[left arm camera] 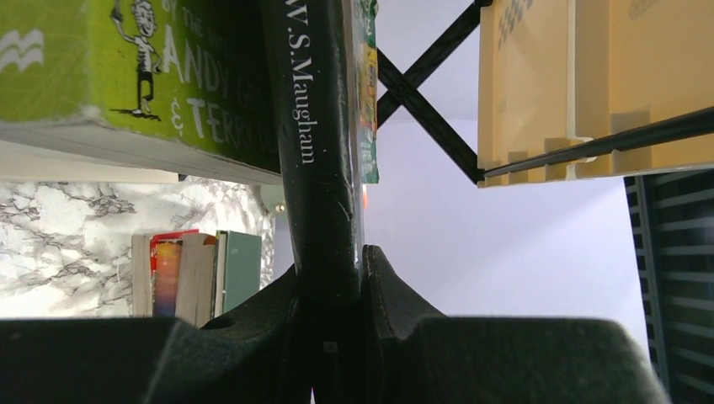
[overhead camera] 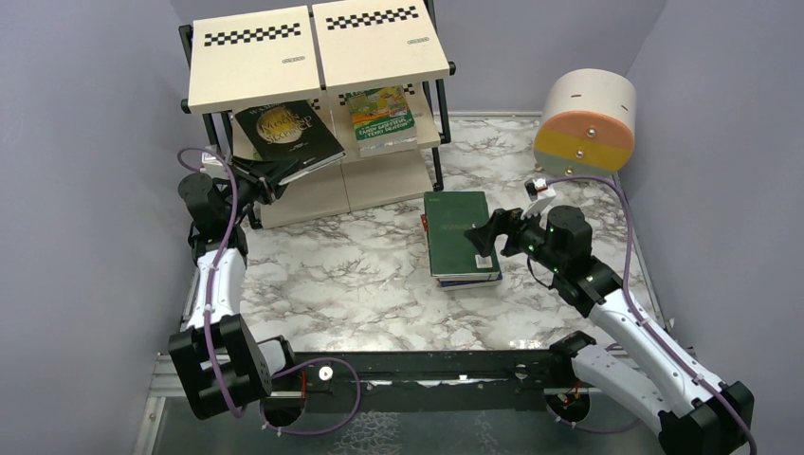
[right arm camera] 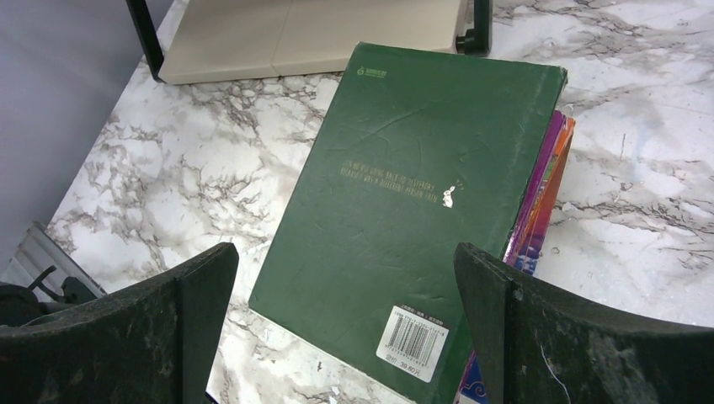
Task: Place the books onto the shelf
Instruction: Place the book on the shelf.
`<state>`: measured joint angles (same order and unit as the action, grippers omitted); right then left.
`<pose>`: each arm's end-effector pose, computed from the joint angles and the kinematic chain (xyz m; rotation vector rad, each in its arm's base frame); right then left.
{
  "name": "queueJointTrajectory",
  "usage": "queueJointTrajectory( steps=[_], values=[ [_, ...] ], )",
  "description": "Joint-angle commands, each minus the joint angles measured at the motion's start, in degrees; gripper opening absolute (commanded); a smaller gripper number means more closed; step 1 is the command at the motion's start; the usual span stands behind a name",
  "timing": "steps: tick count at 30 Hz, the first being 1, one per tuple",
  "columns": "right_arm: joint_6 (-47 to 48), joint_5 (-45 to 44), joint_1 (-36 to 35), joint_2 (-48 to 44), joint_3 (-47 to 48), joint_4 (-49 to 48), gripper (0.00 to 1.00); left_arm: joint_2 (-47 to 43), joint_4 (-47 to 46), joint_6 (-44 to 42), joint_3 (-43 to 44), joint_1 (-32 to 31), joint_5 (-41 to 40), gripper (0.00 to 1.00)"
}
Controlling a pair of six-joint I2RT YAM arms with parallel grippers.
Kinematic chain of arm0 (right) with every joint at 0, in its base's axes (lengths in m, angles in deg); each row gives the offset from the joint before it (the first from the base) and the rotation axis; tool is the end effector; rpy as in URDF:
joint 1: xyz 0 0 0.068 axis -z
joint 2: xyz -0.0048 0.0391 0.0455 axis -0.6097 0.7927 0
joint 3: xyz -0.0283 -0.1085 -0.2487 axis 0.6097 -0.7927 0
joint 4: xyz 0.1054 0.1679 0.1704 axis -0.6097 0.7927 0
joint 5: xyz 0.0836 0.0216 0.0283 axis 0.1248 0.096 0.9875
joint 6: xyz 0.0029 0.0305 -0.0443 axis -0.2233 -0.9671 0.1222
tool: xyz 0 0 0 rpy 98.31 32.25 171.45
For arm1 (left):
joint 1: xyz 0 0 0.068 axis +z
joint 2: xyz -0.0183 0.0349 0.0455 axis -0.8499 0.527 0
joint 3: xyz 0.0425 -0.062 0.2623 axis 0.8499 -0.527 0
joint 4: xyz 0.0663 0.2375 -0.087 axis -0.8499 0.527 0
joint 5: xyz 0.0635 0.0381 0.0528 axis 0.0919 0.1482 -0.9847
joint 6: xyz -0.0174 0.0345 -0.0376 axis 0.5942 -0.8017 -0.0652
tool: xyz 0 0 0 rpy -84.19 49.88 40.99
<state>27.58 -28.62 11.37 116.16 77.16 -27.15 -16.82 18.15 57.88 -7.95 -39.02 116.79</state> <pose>0.1670 0.0895 0.2792 -0.1617 1.9993 0.7521 0.2543 0.0602 0.3076 -0.8816 1.5780 -1.5593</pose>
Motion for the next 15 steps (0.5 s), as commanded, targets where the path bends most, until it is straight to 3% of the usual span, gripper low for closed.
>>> queueJointTrajectory(
  steps=[1, 15],
  values=[
    [-0.18, 0.86, -0.27, 0.46, -0.70, -1.38, 0.98, -0.67, -8.43, -3.16, 2.76, 0.59, 3.60, 0.00],
    [-0.62, 1.35, -0.27, 1.23, -1.22, -2.34, 0.98, 0.81, -10.23, -4.33, 1.31, 0.52, 6.90, 0.00]
  ],
)
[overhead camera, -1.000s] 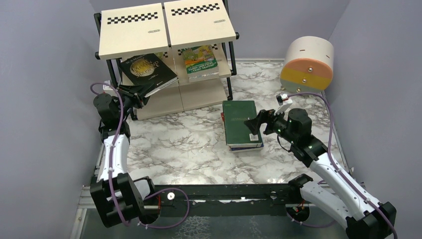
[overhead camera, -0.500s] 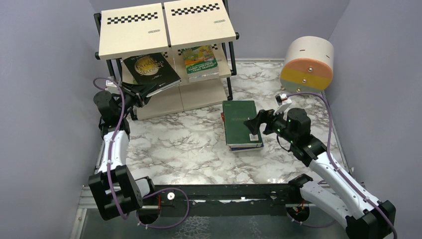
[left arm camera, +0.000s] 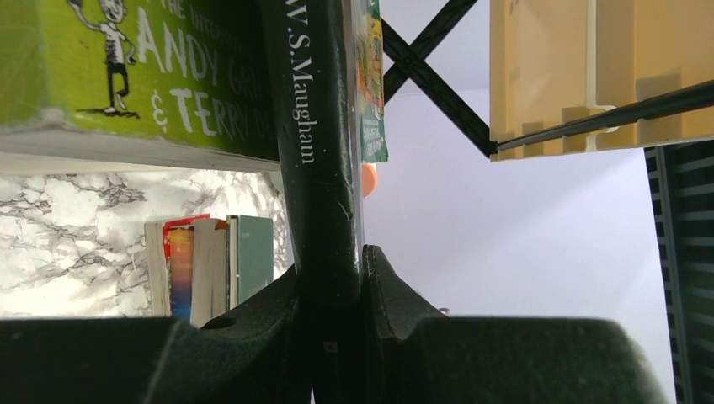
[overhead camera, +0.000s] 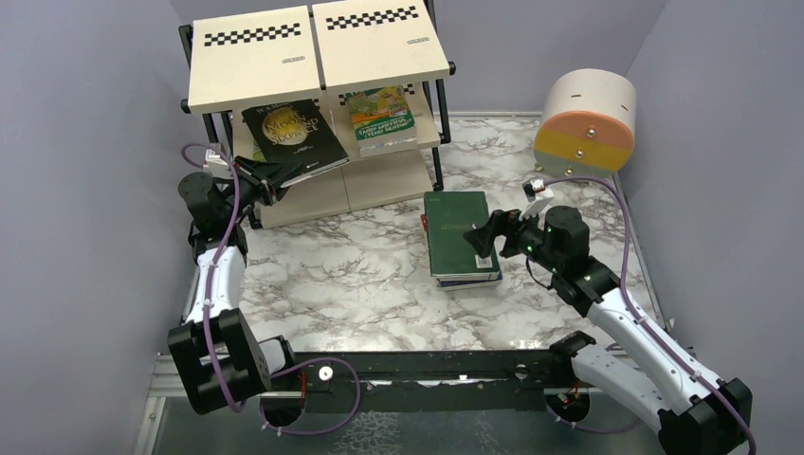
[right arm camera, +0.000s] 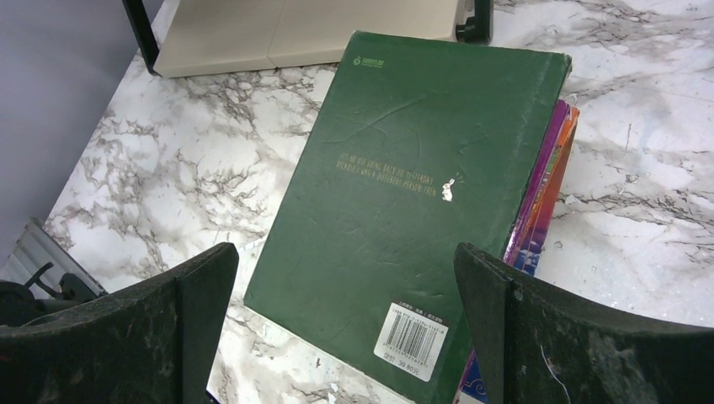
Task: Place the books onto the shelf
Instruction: Place the book on the shelf.
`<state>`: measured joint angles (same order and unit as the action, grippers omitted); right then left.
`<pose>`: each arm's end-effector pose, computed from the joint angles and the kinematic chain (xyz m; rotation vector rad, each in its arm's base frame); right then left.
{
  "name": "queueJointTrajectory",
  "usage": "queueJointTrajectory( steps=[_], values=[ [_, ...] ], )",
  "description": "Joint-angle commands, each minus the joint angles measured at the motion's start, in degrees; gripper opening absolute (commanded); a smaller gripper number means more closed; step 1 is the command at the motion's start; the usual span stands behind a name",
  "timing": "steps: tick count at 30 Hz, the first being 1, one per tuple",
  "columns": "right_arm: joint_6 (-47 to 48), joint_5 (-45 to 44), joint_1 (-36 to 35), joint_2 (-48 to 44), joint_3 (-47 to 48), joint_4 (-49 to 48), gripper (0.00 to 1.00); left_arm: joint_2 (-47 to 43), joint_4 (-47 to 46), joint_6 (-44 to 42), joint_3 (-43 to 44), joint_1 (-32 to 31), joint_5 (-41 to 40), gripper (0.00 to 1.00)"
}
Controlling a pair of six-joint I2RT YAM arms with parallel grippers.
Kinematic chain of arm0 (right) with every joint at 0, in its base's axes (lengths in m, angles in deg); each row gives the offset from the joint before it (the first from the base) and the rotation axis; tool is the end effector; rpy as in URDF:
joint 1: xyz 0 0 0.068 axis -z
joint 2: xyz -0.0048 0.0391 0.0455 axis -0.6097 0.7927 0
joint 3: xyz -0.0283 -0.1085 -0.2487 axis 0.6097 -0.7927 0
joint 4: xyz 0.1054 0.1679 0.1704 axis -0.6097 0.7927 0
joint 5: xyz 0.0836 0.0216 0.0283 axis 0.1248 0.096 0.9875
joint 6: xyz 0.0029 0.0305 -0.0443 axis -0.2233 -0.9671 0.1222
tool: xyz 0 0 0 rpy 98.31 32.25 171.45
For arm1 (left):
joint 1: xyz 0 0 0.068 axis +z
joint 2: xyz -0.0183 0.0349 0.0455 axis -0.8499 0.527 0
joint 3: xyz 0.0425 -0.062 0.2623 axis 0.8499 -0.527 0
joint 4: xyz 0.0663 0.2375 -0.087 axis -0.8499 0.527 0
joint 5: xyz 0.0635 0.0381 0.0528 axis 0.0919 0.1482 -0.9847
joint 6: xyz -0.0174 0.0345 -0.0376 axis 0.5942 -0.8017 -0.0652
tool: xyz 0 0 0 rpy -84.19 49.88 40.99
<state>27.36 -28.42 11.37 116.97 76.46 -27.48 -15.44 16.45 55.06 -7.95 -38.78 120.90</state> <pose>0.1689 0.0906 0.2731 -0.1592 2.0216 0.7528 0.2570 0.0606 0.3047 -0.7842 1.6294 -1.5703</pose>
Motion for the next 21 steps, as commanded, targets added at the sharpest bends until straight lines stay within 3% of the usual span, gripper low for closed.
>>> queueJointTrajectory(
  steps=[1, 5, 10, 14, 21],
  values=[
    [-0.40, 1.27, -0.26, 0.64, -0.51, -2.14, 0.98, -0.55, -8.78, -1.25, 0.96, 0.30, 2.84, 0.00],
    [-0.49, 1.47, -0.31, 1.19, -0.46, -2.48, 0.98, -0.44, -9.01, -0.94, -0.09, 0.35, 3.21, 0.01],
    [-0.40, 1.47, -0.26, 1.29, -0.53, -2.68, 0.98, -0.54, -8.99, -0.59, -0.46, 0.40, 3.39, 0.27],
    [-0.40, 1.53, -0.26, 1.33, -0.64, -2.68, 0.98, -0.64, -9.03, -0.22, -0.59, 0.52, 3.59, 0.40],
    [-0.54, 1.56, -0.32, 1.21, -0.59, -2.70, 0.98, -1.31, -9.03, 0.43, -1.85, 1.17, 4.19, 0.50]
  ],
)
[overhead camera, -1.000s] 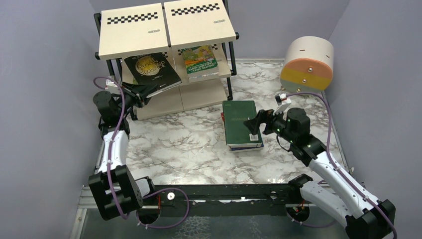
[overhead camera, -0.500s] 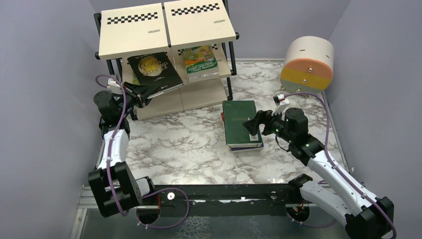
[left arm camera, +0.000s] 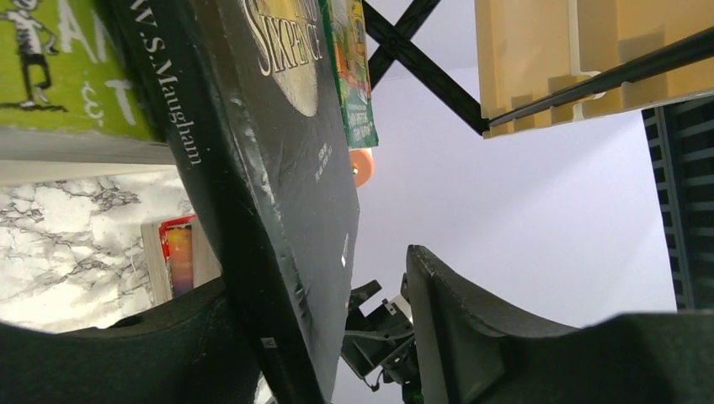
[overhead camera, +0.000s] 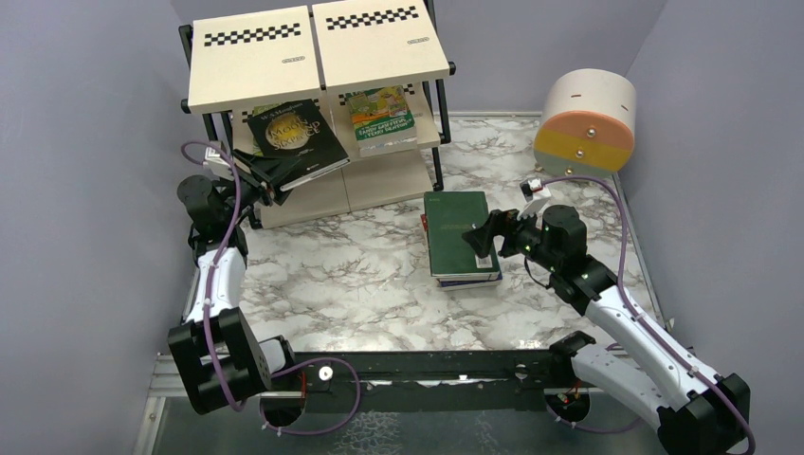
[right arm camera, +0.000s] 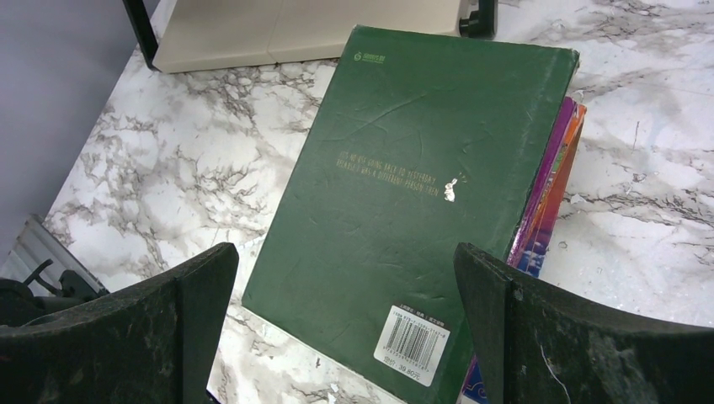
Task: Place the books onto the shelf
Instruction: Place the book on the shelf.
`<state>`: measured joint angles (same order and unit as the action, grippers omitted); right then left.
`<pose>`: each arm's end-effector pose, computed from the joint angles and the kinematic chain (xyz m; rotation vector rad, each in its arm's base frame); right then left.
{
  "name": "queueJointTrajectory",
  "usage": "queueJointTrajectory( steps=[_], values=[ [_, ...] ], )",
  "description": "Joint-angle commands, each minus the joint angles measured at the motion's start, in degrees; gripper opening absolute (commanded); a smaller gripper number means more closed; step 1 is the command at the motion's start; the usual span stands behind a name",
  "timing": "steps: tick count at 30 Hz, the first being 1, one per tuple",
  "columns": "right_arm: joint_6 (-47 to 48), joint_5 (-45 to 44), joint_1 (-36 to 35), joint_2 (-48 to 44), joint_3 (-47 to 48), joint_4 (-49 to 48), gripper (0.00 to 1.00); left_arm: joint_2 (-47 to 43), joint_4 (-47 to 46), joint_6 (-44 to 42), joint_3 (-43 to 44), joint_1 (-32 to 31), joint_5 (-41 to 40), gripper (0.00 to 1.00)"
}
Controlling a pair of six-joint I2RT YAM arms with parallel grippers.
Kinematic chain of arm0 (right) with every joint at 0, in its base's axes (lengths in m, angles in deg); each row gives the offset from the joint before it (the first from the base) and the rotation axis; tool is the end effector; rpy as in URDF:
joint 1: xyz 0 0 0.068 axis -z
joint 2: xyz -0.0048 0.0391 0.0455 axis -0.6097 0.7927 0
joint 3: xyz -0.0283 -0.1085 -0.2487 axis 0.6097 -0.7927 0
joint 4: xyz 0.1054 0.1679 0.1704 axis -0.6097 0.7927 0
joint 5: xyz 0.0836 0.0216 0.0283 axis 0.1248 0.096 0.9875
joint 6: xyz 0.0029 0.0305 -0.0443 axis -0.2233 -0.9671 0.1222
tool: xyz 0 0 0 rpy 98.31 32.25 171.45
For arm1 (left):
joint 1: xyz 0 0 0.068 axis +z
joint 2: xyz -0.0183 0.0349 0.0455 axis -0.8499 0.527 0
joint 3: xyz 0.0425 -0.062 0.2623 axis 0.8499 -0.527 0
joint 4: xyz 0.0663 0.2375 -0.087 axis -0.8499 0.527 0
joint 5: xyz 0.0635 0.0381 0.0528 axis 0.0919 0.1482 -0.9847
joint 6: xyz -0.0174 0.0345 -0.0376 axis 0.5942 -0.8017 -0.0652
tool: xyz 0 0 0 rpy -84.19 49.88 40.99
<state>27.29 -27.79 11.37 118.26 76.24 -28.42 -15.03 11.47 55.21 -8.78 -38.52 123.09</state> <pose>0.1723 0.0927 0.2695 -0.1650 2.0329 0.7617 0.2562 0.0608 0.3062 -0.6957 1.6217 -1.5821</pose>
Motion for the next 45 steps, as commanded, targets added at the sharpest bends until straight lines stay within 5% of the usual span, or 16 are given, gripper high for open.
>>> queueJointTrajectory(
  steps=[1, 28, 45],
  values=[
    [-0.43, 0.93, -0.28, 0.01, -0.33, -1.84, 0.98, -1.82, -4.01, 0.27, -1.35, 1.03, 2.35, 0.51],
    [-0.29, 2.60, -0.30, 2.56, 1.42, -2.62, 0.98, -14.21, -0.58, -1.84, -12.07, 0.65, 4.44, 0.61],
    [-0.43, 2.69, -0.27, 2.33, 0.64, -2.66, 0.98, -16.03, -0.27, -1.92, -8.65, -0.35, 3.84, 0.61]
  ],
)
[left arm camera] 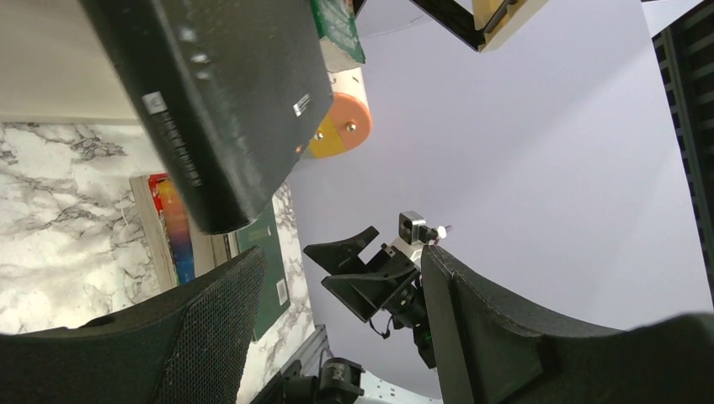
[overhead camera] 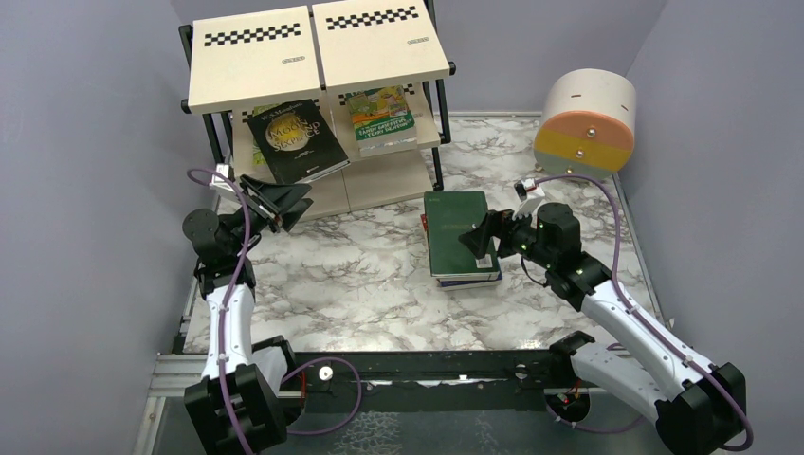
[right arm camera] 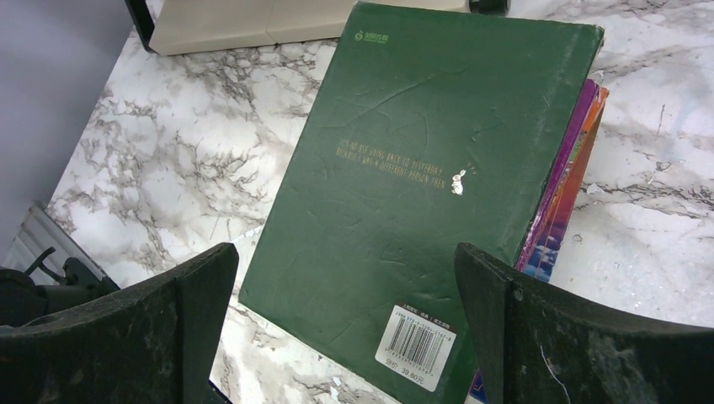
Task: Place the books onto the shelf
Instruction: Place the book on the shelf.
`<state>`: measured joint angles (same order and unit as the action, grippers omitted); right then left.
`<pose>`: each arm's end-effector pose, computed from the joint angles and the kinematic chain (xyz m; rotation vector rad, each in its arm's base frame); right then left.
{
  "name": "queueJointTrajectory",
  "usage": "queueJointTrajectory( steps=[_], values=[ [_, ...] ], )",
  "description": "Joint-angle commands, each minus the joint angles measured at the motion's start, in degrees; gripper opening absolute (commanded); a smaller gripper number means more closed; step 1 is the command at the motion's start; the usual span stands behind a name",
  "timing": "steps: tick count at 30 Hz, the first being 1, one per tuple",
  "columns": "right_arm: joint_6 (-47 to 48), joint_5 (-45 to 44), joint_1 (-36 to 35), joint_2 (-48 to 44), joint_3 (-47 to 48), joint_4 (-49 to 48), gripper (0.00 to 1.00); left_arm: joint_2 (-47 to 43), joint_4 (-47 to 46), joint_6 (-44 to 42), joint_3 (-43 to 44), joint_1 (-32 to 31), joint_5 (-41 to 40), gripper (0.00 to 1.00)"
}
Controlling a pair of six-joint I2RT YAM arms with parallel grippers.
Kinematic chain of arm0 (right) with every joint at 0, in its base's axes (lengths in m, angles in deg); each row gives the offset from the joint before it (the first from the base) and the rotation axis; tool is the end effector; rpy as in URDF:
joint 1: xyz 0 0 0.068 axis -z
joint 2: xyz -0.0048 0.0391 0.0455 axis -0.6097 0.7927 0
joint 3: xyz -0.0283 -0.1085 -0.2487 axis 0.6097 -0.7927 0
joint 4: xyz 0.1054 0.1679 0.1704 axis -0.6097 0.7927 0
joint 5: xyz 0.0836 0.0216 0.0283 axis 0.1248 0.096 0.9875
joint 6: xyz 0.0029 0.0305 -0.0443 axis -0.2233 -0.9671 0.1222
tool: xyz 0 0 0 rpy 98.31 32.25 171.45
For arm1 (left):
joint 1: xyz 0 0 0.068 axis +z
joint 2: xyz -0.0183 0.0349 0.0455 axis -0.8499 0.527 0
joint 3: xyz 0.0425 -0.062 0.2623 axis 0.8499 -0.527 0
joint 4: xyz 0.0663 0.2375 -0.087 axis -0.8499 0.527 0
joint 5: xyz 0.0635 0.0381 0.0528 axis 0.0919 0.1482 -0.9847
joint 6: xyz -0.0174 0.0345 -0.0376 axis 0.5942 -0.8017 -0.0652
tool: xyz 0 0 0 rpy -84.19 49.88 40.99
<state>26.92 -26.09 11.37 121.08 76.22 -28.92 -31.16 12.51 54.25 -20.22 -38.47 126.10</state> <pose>0.1787 0.0970 0.2615 -0.1759 2.0786 0.7845 0.1977 0.0389 0.2955 -0.5779 1.6283 -1.5870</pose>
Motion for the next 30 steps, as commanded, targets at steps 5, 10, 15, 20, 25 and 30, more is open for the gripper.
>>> queueJointTrajectory(
  steps=[5, 10, 15, 20, 25, 30],
  values=[
    [-0.23, 0.89, -0.30, -0.28, 0.52, -2.36, 0.98, 0.80, -1.32, -1.13, 4.31, -0.39, 0.48, 0.61],
    [-0.32, 0.89, -0.26, 0.08, 0.66, -2.62, 0.98, 1.34, -1.37, -1.28, 4.75, -0.40, 0.21, 0.61],
    [-0.32, 0.89, -0.34, 0.45, 0.64, -2.81, 0.98, 2.13, -1.41, -1.48, 5.24, -0.39, -0.04, 0.61],
    [-0.34, 0.81, -0.32, 0.55, 0.66, -2.82, 0.98, 2.75, -1.50, -1.67, 6.41, -0.39, -0.41, 0.61],
    [-0.31, 0.72, -0.26, 0.54, 0.59, -2.84, 0.98, 3.60, -1.58, -1.74, 7.42, -0.38, -0.74, 0.61],
    [-0.32, 0.65, -0.33, 0.39, 0.50, -2.91, 0.98, 4.25, -1.58, -1.81, 7.66, -0.30, -0.93, 0.61]
  ],
)
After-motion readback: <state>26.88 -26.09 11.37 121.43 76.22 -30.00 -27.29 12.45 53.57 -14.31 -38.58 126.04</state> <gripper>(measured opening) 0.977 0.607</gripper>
